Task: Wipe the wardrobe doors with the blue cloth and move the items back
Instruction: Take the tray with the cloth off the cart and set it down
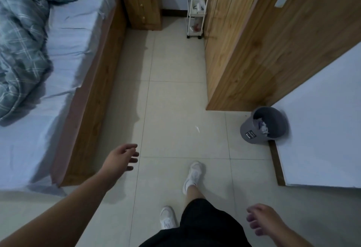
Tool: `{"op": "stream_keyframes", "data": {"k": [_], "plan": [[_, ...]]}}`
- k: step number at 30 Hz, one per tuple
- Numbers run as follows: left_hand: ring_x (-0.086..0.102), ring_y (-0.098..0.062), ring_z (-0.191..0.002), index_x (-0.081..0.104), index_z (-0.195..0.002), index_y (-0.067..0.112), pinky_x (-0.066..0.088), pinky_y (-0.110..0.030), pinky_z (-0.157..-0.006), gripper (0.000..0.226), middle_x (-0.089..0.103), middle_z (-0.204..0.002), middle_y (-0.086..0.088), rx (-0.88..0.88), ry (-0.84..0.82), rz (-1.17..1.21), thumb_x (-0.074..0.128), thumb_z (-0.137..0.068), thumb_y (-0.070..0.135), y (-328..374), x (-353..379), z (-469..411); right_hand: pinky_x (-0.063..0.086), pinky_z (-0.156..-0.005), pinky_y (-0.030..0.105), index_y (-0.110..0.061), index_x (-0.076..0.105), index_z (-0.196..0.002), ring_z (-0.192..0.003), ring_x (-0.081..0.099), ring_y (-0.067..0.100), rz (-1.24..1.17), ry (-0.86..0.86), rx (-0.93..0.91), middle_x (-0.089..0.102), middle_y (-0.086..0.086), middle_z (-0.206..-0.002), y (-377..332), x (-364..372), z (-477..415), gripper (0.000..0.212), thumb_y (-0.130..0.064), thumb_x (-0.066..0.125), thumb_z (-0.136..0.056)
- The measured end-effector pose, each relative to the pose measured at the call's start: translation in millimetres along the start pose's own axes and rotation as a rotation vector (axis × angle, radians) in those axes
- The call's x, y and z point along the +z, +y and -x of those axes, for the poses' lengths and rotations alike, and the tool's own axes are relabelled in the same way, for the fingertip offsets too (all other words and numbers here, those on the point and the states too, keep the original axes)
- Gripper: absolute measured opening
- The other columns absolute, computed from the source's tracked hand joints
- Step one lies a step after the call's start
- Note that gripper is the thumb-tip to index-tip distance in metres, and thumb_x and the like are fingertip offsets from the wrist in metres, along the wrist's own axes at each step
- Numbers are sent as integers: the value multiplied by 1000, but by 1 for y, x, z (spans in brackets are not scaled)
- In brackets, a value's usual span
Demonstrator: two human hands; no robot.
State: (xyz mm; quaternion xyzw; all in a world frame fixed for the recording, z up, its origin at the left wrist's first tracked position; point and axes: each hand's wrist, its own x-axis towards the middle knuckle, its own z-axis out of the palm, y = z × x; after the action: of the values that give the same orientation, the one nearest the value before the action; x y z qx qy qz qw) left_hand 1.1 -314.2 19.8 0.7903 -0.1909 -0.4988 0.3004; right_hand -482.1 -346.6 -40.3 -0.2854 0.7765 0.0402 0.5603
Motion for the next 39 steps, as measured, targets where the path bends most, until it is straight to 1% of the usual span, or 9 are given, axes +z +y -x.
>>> {"op": "stream_keyframes", "data": {"k": [5,12,17,22,27,29,33,36,39], "plan": [[70,-29,-102,66,-123,23,58,-42,-83,22,73,-111,-8,-35,6,-18,51,-107,23,64,8,-54,35,-47,24,6,68,-91,-46,48,21,52,-18,-46,63,17,-62,-97,-12,-45,14,-5,60,-94],[69,-30,-98,66,-121,22,58,-37,-76,21,72,-108,-8,-177,29,-68,51,-106,22,96,-4,-98,37,-45,25,1,69,-95,-52,51,22,141,-99,-289,65,14,-70,-339,3,-71,15,-9,59,-95],[68,-30,-87,69,-117,18,51,-35,-69,19,74,-103,-12,-289,51,-19,55,-105,19,110,-22,-145,40,-46,26,-6,69,-95,-58,54,19,273,-103,-475,67,10,-76,-499,33,-82,17,-16,56,-99],[67,-29,-87,68,-116,18,50,-34,-69,19,73,-104,-13,-283,36,-8,52,-106,18,165,-60,-252,36,-46,25,-3,67,-91,-54,51,19,202,-67,-478,64,11,-72,-624,71,-113,18,-13,55,-98],[67,-26,-85,66,-117,22,51,-33,-67,17,73,-103,-10,-192,-53,-102,54,-105,19,233,-89,-326,34,-43,21,-6,66,-87,-45,49,16,258,-21,-358,63,8,-66,-625,72,-135,19,-13,54,-100],[70,-25,-88,66,-116,27,54,-33,-67,17,74,-103,-6,-112,-109,-157,55,-105,21,276,-107,-368,36,-45,23,-8,67,-89,-48,51,17,300,-20,-270,64,9,-69,-624,68,-143,20,-15,52,-101],[72,-25,-91,66,-110,33,56,-33,-66,15,75,-102,-3,1,-116,-170,57,-104,22,364,-133,-454,38,-50,28,-2,66,-92,-52,51,20,327,-73,-81,63,11,-75,-634,52,-156,24,-18,53,-103],[73,-26,-90,68,-111,32,56,-35,-64,15,76,-102,-3,45,-101,-139,58,-103,25,415,-142,-511,35,-52,29,1,67,-97,-51,47,20,276,-70,-28,60,12,-73,-661,51,-170,21,-15,55,-102],[73,-27,-91,67,-105,38,55,-34,-64,16,75,-102,-3,51,-98,-123,57,-104,26,452,-144,-558,34,-51,28,3,67,-99,-52,46,20,230,-64,-41,60,14,-74,-714,55,-193,22,-15,54,-102]]}}
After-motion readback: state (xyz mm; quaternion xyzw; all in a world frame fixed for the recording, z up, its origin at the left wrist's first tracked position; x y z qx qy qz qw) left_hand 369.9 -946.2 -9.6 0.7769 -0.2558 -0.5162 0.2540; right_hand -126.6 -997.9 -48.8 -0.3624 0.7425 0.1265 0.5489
